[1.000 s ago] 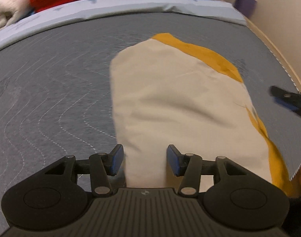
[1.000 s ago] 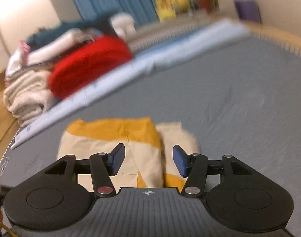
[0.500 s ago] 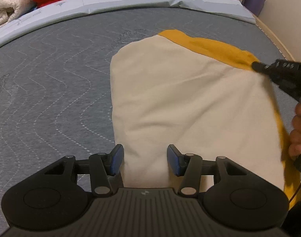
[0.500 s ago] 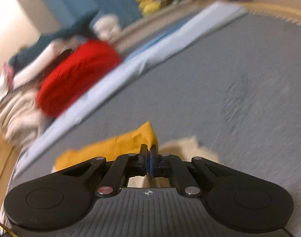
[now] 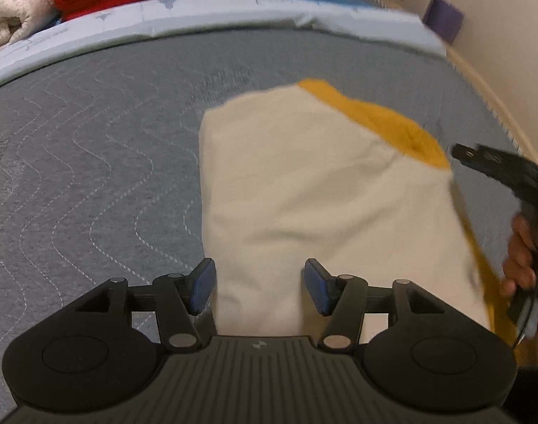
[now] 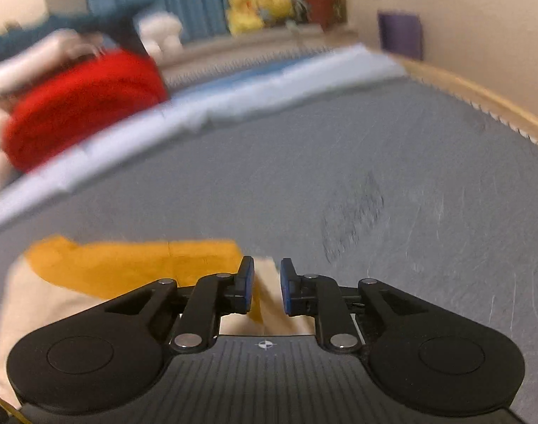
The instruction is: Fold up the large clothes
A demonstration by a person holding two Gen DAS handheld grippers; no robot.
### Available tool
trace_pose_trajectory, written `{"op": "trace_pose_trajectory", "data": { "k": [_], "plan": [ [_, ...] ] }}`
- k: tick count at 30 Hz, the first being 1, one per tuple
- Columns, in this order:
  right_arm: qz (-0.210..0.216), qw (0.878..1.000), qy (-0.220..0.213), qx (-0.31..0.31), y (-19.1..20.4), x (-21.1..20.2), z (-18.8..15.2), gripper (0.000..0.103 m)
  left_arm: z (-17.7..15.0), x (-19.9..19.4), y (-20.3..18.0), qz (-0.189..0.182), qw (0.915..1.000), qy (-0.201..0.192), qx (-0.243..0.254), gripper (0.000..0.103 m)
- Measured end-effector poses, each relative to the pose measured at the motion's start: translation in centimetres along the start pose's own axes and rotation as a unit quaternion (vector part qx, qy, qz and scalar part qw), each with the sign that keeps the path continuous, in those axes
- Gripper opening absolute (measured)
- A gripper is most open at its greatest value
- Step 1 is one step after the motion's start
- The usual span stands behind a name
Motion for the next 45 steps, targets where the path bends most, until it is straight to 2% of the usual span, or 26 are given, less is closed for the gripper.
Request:
{"op": "trace_pose_trajectory", "data": {
  "k": [3, 5, 7, 9, 12, 15, 16, 18, 19, 21, 23, 24, 25, 27, 29, 31, 33, 35, 36, 39, 41, 43, 44, 45],
  "plan": [
    [0.084, 0.996, -0.006, -0.028, -0.5, -2.9, -0.7, 0.018, 0.5, -0.9, 0.5, -0.027, 0.9994, -0.020, -0.012, 0.061],
    [0.145, 0.987, 0.028, -0.066, -0.5, -4.2, -2.1, 0.018, 0.9, -1.3, 0.3, -0.046, 0.9983, -0.033, -0.010, 0.061],
    [0.167, 0.977, 0.076, -0.108, -0.5, -4.7, -3.9, 0.018, 1.6, -1.1, -0.2, -0.058, 0.9976, -0.038, -0.006, 0.055],
    [0.152, 0.969, 0.134, -0.138, -0.8, -4.3, -6.1, 0.018, 2.4, -0.5, -0.6, -0.071, 0.9967, -0.040, -0.007, 0.051],
    [0.118, 0.959, 0.202, -0.158, -2.1, -4.0, -9.9, 0.018, 3.8, 1.3, -0.7, -0.075, 0.9964, -0.037, -0.018, 0.051],
    [0.102, 0.959, 0.201, -0.172, -2.8, -5.9, -12.5, 0.018, 5.5, 3.3, -0.3, -0.078, 0.9953, -0.045, -0.036, 0.051],
    [0.099, 0.959, 0.202, -0.172, -2.9, -6.3, -12.8, 0.018, 6.0, 3.6, -0.2, -0.076, 0.9944, -0.060, -0.044, 0.051],
    [0.090, 0.960, 0.202, -0.173, -3.2, -7.2, -13.1, 0.018, 6.3, 3.2, -0.1, -0.049, 0.9923, -0.101, -0.051, 0.053],
    [0.085, 0.961, 0.199, -0.173, -3.0, -7.9, -13.0, 0.018, 6.2, 2.7, 0.0, -0.027, 0.9915, -0.116, -0.051, 0.059],
    [0.077, 0.967, 0.181, -0.163, -3.4, -8.9, -12.7, 0.020, 6.0, 1.4, 0.8, -0.012, 0.9903, -0.122, -0.065, 0.063],
    [0.074, 0.975, 0.154, -0.140, -3.9, -9.0, -11.5, 0.035, 5.3, 0.2, 2.1, -0.041, 0.9893, -0.111, -0.086, 0.067],
    [0.075, 0.979, 0.144, -0.125, -4.2, -9.2, -11.2, 0.049, 4.9, -0.1, 2.6, -0.057, 0.9892, -0.100, -0.091, 0.073],
    [0.079, 0.982, 0.138, -0.104, -4.6, -8.7, -10.7, 0.059, 4.4, -0.1, 3.3, -0.073, 0.9896, -0.081, -0.094, 0.078],
    [0.090, 0.982, 0.151, -0.062, -5.1, -6.9, -9.7, 0.064, 3.5, 0.5, 4.3, -0.095, 0.9899, -0.041, -0.096, 0.079],
    [0.108, 0.977, 0.182, -0.025, -5.3, -4.5, -9.3, 0.064, 2.7, 1.9, 5.7, -0.126, 0.9855, 0.009, -0.114, 0.079],
    [0.123, 0.970, 0.209, 0.008, -5.6, -2.4, -9.1, 0.067, 2.2, 3.3, 7.0, -0.155, 0.9774, 0.044, -0.136, 0.079],
    [0.128, 0.967, 0.219, 0.024, -5.6, -0.9, -9.0, 0.072, 1.7, 5.1, 7.6, -0.186, 0.9676, 0.071, -0.156, 0.079],
    [0.135, 0.965, 0.224, 0.034, -5.7, 0.0, -9.0, 0.075, 1.4, 6.7, 7.8, -0.213, 0.9589, 0.084, -0.167, 0.080],
    [0.139, 0.963, 0.227, 0.038, -5.6, 0.6, -8.9, 0.076, 1.5, 7.3, 7.7, -0.219, 0.9570, 0.085, -0.171, 0.084],
    [0.144, 0.962, 0.229, 0.043, -5.9, 1.3, -8.7, 0.076, 1.9, 9.4, 7.5, -0.235, 0.9511, 0.077, -0.185, 0.088],
    [0.143, 0.964, 0.223, 0.037, -5.7, 1.3, -8.6, 0.071, 2.3, 10.2, 7.1, -0.233, 0.9522, 0.060, -0.188, 0.088],
    [0.142, 0.966, 0.213, 0.029, -5.2, 1.3, -8.3, 0.052, 2.5, 10.6, 6.9, -0.227, 0.9538, 0.039, -0.192, 0.086],
    [0.141, 0.968, 0.208, 0.026, -5.0, 1.3, -8.2, 0.047, 2.8, 10.5, 6.7, -0.222, 0.9559, 0.024, -0.190, 0.082],
    [0.139, 0.969, 0.202, 0.026, -4.9, 1.2, -8.1, 0.038, 2.8, 10.3, 6.5, -0.217, 0.9590, 0.009, -0.182, 0.073]
  ]
}}
Point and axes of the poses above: each gripper's, at about its wrist camera, not at the fingertips, and x roughly the way its jaws point, y to its left, z to its top, the point moved 2 cm from there along x, roughly the way its jaws point, and after that the axes turned 15 degrees about y, right-handed, at the moved point
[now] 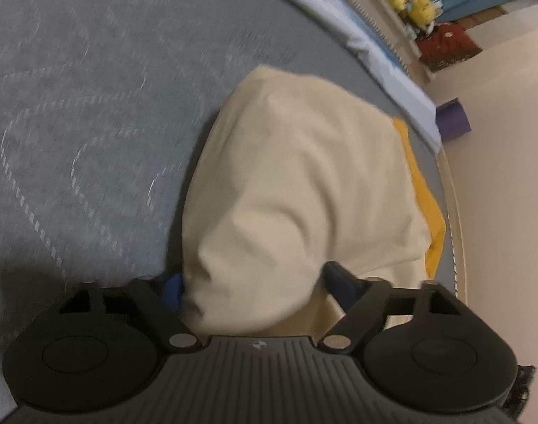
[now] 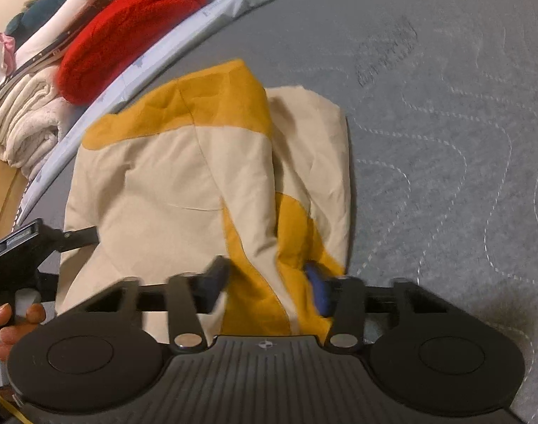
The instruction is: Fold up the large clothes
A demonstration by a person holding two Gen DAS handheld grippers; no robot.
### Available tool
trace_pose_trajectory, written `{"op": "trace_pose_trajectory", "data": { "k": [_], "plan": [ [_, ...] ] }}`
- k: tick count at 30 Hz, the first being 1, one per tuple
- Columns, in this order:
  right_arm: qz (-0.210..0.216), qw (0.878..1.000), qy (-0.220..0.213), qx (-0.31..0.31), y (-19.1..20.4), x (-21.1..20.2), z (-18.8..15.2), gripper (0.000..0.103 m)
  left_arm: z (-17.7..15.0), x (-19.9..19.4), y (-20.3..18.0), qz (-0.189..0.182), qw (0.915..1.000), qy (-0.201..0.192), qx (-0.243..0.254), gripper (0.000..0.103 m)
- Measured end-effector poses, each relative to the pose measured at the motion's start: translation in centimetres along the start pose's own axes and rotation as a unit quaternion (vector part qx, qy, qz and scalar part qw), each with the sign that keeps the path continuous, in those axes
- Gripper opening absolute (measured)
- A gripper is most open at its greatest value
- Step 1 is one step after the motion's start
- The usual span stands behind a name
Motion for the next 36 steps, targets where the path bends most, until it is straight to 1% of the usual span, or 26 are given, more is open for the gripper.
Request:
{"op": "trace_pose_trajectory", "data": {
  "k": [1, 2, 3, 4, 5, 7, 9, 12, 14, 16, 17, 19, 20, 21, 22, 23, 24, 25, 26, 27, 29, 30, 31, 33, 34, 36],
  "plan": [
    [-0.002, 1.000, -0.006, 0.002, -0.1, -0.2, 0.2, 0.028, 0.0, -0.2, -0.4, 0.003, 0.9998, -0.012, 0.014, 0.061],
    [0.000, 1.000, -0.014, 0.003, 0.0, -0.3, 0.4, 0.024, 0.3, -0.5, -0.9, 0.007, 0.9993, -0.025, 0.029, 0.055],
    [0.006, 1.000, -0.024, 0.003, 0.3, -0.5, 0.6, 0.018, 0.5, -1.0, -1.4, 0.011, 0.9986, -0.033, 0.041, 0.045],
    [0.011, 0.999, -0.036, -0.002, 0.8, -0.7, 0.8, 0.012, 0.9, -1.7, -1.9, 0.010, 0.9979, -0.041, 0.048, 0.039],
    [0.014, 0.999, -0.048, -0.010, 1.5, -0.9, 1.0, 0.011, 1.2, -2.4, -2.3, 0.007, 0.9972, -0.051, 0.053, 0.038],
    [0.019, 0.997, -0.072, -0.024, 3.2, -1.1, 1.5, 0.008, 2.0, -4.2, -3.0, 0.006, 0.9952, -0.074, 0.063, 0.037],
    [0.039, 0.995, -0.091, -0.031, 4.9, -1.0, 2.2, 0.007, 2.7, -6.5, -3.2, 0.015, 0.9921, -0.099, 0.076, 0.037],
    [0.059, 0.990, -0.117, -0.050, 7.8, -0.7, 3.0, 0.007, 3.4, -9.5, -2.0, 0.028, 0.9889, -0.122, 0.080, 0.039],
    [0.070, 0.987, -0.130, -0.062, 9.5, -0.2, 3.6, 0.007, 4.1, -10.8, -0.6, 0.036, 0.9890, -0.127, 0.067, 0.044],
    [0.075, 0.985, -0.136, -0.073, 10.8, 0.4, 4.2, 0.007, 4.9, -11.9, 1.2, 0.050, 0.9894, -0.128, 0.045, 0.054],
    [0.070, 0.986, -0.134, -0.078, 11.3, 1.0, 4.4, 0.007, 5.2, -12.4, 2.0, 0.057, 0.9895, -0.129, 0.032, 0.055],
    [0.035, 0.989, -0.114, -0.083, 11.8, 2.5, 4.7, 0.007, 5.4, -14.3, 3.6, 0.075, 0.9842, -0.160, 0.003, 0.055],
    [0.016, 0.992, -0.098, -0.081, 11.7, 3.4, 4.8, 0.007, 5.4, -15.3, 4.1, 0.075, 0.9815, -0.176, -0.006, 0.056],
    [0.006, 0.993, -0.087, -0.078, 11.8, 3.9, 4.8, 0.007, 5.3, -16.3, 4.6, 0.070, 0.9809, -0.181, -0.015, 0.056],
    [-0.006, 0.994, -0.082, -0.076, 11.8, 4.3, 4.8, 0.007, 5.2, -16.9, 4.9, 0.061, 0.9818, -0.179, -0.022, 0.056],
    [-0.019, 0.994, -0.081, -0.077, 11.9, 4.6, 4.9, 0.007, 5.0, -17.1, 5.0, 0.053, 0.9847, -0.165, -0.022, 0.056],
    [-0.025, 0.993, -0.082, -0.079, 11.9, 4.7, 4.9, 0.008, 4.7, -16.9, 4.9, 0.051, 0.9886, -0.141, -0.013, 0.057],
    [-0.027, 0.993, -0.084, -0.077, 11.7, 4.6, 5.0, 0.009, 4.5, -16.2, 4.6, 0.055, 0.9923, -0.111, 0.001, 0.061],
    [-0.028, 0.993, -0.085, -0.074, 11.8, 4.6, 4.9, 0.011, 3.9, -15.3, 4.3, 0.063, 0.9950, -0.074, 0.021, 0.064],
    [-0.035, 0.993, -0.089, -0.071, 11.8, 4.4, 4.7, 0.017, 3.5, -14.4, 4.2, 0.070, 0.9959, -0.040, 0.040, 0.065],
    [-0.054, 0.992, -0.100, -0.061, 11.7, 3.9, 4.4, 0.018, 2.2, -12.5, 3.7, 0.084, 0.9935, 0.013, 0.075, 0.065],
    [-0.052, 0.992, -0.100, -0.055, 11.3, 3.4, 4.2, 0.022, 1.0, -12.0, 3.9, 0.091, 0.9911, 0.032, 0.091, 0.068],
    [-0.038, 0.994, -0.091, -0.050, 11.0, 3.1, 4.1, 0.034, 0.3, -11.3, 4.0, 0.104, 0.9879, 0.042, 0.108, 0.074],
    [0.003, 0.997, -0.059, -0.055, 10.6, 2.7, 3.5, 0.047, -1.0, -10.4, 4.3, 0.121, 0.9826, 0.057, 0.128, 0.077],
    [0.006, 0.996, -0.048, -0.071, 10.7, 2.5, 3.1, 0.047, -1.2, -10.1, 4.6, 0.122, 0.9826, 0.059, 0.127, 0.077],
    [-0.021, 0.994, -0.027, -0.107, 11.0, 2.6, 2.1, 0.047, -1.3, -10.3, 5.1, 0.121, 0.9833, 0.056, 0.124, 0.077]
  ]
}}
Point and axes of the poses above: each gripper's, at about its wrist camera, not at the fingertips, and x roughly the way its jaws point, y to its left, z to its top, the point moved 2 cm from there along x, roughly the way its jaws point, and after that the axes turned 15 degrees about y, right-handed, at the moved point
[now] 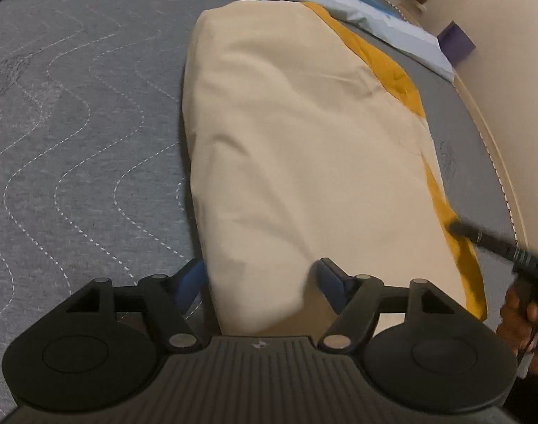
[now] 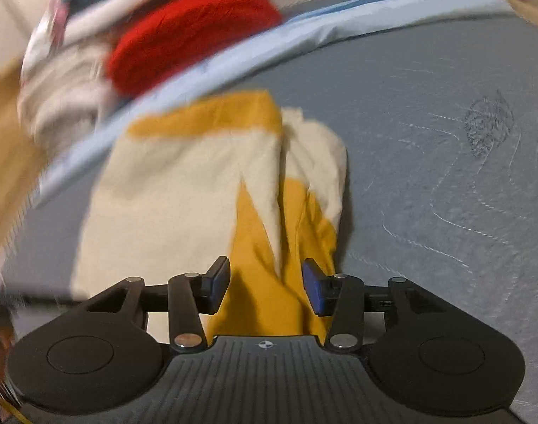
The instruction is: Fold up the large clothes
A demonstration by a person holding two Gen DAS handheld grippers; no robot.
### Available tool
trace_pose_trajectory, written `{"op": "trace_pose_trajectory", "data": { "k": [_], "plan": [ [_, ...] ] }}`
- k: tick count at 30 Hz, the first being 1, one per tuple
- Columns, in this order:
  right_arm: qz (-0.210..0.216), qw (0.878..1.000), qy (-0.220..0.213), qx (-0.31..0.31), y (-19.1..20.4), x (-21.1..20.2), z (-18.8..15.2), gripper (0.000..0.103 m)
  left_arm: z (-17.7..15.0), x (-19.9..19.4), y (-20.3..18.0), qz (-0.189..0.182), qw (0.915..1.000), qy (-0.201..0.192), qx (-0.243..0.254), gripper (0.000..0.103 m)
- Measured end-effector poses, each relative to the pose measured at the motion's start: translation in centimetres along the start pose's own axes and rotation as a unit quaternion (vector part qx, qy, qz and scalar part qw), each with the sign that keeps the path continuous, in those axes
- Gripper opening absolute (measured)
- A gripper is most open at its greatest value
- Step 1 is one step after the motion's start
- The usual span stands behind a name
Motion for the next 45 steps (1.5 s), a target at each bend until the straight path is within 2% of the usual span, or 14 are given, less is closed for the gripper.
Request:
{"op": "trace_pose_trajectory", "data": {
  "k": [4, 8, 11, 13, 15, 17, 20, 24, 26, 28, 33, 38, 40, 45],
  "plan": [
    [-0.020, 0.999, 0.045, 0.002, -1.3, 1.2, -2.0, 0.055, -1.3, 0.6, -0.3, 0.045, 0.9983, -0.017, 0.032, 0.077],
    [-0.019, 1.000, 0.011, 0.022, -1.4, -0.9, -2.3, 0.054, -1.6, -2.1, -2.1, 0.072, 0.9971, -0.025, 0.001, 0.068],
    [-0.006, 1.000, 0.011, -0.018, 0.0, -2.0, -3.4, 0.051, -3.4, -3.1, -3.8, 0.075, 0.9961, -0.033, 0.035, 0.068],
    [-0.062, 0.995, 0.059, -0.048, 0.6, -0.3, -4.6, 0.055, -4.5, -0.7, -4.6, 0.124, 0.9897, 0.003, 0.071, 0.075],
    [-0.121, 0.987, 0.090, -0.049, 0.3, 0.9, -5.7, 0.055, -5.5, -0.4, -5.3, 0.156, 0.9843, 0.003, 0.082, 0.078],
    [-0.155, 0.984, 0.068, -0.047, 1.0, -0.4, -6.1, 0.054, -6.3, -1.7, -6.3, 0.174, 0.9822, -0.006, 0.069, 0.078],
    [-0.186, 0.980, -0.015, -0.071, 3.5, -4.4, -6.8, 0.053, -8.9, -4.3, -8.2, 0.227, 0.9691, -0.042, 0.087, 0.083],
    [-0.175, 0.975, -0.115, -0.078, 5.8, -10.5, -9.1, 0.055, -13.1, -7.8, -11.4, 0.270, 0.9504, -0.125, 0.090, 0.098],
    [-0.165, 0.970, -0.159, -0.079, 6.8, -13.3, -11.1, 0.059, -15.9, -10.0, -13.3, 0.270, 0.9415, -0.186, 0.080, 0.103],
    [-0.158, 0.962, -0.207, -0.079, 7.6, -15.9, -13.6, 0.072, -18.8, -11.3, -14.8, 0.254, 0.9367, -0.230, 0.070, 0.103],
    [-0.162, 0.943, -0.278, -0.083, 8.3, -20.0, -19.6, 0.099, -25.7, -12.9, -18.2, 0.228, 0.9269, -0.292, 0.058, 0.103],
    [-0.169, 0.945, -0.264, -0.095, 8.9, -20.1, -23.5, 0.102, -30.8, -11.7, -19.9, 0.223, 0.9173, -0.328, 0.035, 0.103],
    [-0.166, 0.949, -0.246, -0.105, 9.5, -19.3, -23.8, 0.102, -31.7, -10.2, -20.2, 0.225, 0.9206, -0.314, 0.056, 0.103],
    [-0.168, 0.956, -0.215, -0.110, 10.3, -18.0, -24.2, 0.102, -30.1, -9.7, -18.4, 0.220, 0.9282, -0.300, -0.009, 0.103]
  ]
}}
Point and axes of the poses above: each gripper's, at about its wrist camera, not at the fingertips, and x roughly the way its jaws point, y to its left, z to its top, the point moved 2 cm from there along x, roughly the way its jaws point, and after that the axes turned 15 degrees about y, right-handed, at the moved point
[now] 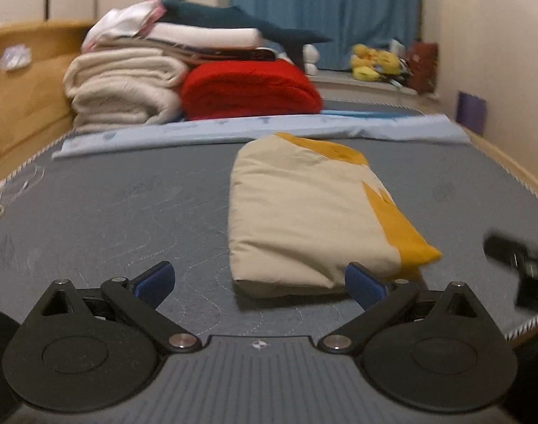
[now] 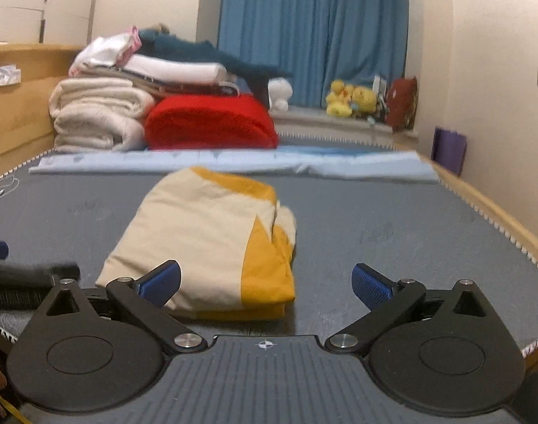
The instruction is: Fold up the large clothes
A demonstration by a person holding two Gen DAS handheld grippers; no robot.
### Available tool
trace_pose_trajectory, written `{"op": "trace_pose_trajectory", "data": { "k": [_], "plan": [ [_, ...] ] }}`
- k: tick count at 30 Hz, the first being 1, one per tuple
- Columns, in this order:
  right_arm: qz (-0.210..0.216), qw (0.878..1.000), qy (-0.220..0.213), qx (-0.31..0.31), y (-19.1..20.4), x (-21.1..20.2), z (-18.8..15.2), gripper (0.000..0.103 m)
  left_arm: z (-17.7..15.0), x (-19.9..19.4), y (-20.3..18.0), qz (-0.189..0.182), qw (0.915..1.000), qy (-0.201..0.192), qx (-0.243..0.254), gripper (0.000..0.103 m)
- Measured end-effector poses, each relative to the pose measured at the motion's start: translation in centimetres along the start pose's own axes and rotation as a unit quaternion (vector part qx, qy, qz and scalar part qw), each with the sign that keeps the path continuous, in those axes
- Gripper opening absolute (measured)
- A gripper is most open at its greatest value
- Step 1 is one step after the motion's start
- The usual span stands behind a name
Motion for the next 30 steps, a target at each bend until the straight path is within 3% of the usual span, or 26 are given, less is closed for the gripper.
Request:
{"op": "trace_pose_trajectory", "data": {
  "k": [3, 8, 30],
  "plan": [
    [0.002, 1.000, 0.016, 0.013, 0.1, 0.5, -0.2, 0.102, 0.2, 0.5, 0.8, -0.023, 0.9994, 0.014, -0.019, 0.103],
    [0.004, 1.000, 0.023, 0.016, 0.7, 1.4, -0.1, 0.102, -0.3, 1.4, 0.2, -0.016, 0.9992, 0.035, -0.007, 0.103],
    [0.014, 0.999, 0.031, -0.001, 1.7, 2.3, 0.2, 0.102, -0.1, 3.2, -0.9, -0.021, 0.9990, 0.041, 0.000, 0.103]
  ]
}}
Point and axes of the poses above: each gripper's, at about its wrist camera, not at the fingertips, and x roughly the way its jaws point, y to its left, z to its top, the point moved 2 cm from there along x, roughly the way its jaws point, and after that the axes turned 15 degrees about y, right-handed, at the moved point
